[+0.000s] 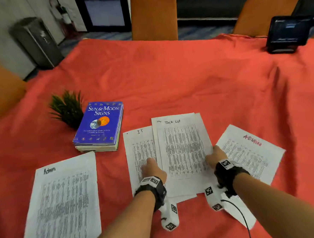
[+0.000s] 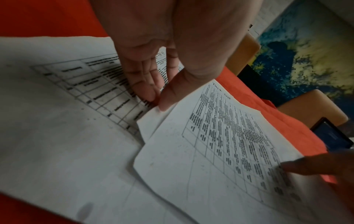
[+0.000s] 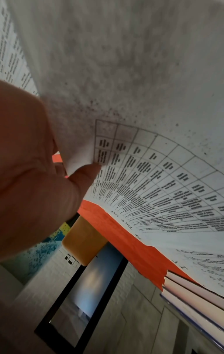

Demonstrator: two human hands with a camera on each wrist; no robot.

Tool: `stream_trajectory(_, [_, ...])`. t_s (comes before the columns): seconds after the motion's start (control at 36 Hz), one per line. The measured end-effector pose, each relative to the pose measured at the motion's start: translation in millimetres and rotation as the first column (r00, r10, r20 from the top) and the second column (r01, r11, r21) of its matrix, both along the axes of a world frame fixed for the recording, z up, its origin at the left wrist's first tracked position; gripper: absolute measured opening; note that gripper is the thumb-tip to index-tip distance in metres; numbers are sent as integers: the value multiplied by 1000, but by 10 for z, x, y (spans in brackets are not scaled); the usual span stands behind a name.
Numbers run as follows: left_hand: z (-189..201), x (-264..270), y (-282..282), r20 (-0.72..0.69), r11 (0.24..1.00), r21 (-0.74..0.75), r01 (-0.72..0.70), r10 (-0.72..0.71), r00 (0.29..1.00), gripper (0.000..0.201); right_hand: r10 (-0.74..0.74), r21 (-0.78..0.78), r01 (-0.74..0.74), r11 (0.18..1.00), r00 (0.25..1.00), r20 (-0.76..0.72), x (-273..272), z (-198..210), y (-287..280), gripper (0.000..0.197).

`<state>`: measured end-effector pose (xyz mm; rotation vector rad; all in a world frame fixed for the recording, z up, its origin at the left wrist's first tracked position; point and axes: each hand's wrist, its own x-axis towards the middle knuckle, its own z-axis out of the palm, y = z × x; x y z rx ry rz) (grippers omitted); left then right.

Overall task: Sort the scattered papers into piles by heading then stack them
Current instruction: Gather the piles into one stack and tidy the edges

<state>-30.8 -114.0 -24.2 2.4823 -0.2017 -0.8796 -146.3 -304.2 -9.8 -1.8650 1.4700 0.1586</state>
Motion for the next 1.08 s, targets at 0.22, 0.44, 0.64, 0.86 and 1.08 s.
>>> stream_trajectory(0.22, [47, 14, -75, -157, 991, -109, -82, 65, 985, 55, -17, 129, 14, 992, 1000, 16, 147, -51, -21, 46])
stream_trajectory(0.44, [95, 11, -135, -242, 999, -52, 10, -22, 970, 18, 118, 155, -102, 983, 988, -97, 182, -83, 92, 41])
stream_trajectory(0.64, [175, -31, -265, -107, 988, 151, -16, 33, 994, 49, 87, 165, -79, 983, 995, -41, 180, -101, 128, 30])
stream_trajectory(0.86, [167, 28, -428, -277, 985, -105, -135, 102, 955, 73, 65, 174, -66, 982, 998, 14, 137, -134, 157, 25])
stream_trajectory(1.08, [114, -35, -479, -328, 937, -243, -252, 165, 930, 51, 66, 193, -70, 979, 997, 27, 120, -141, 124, 25])
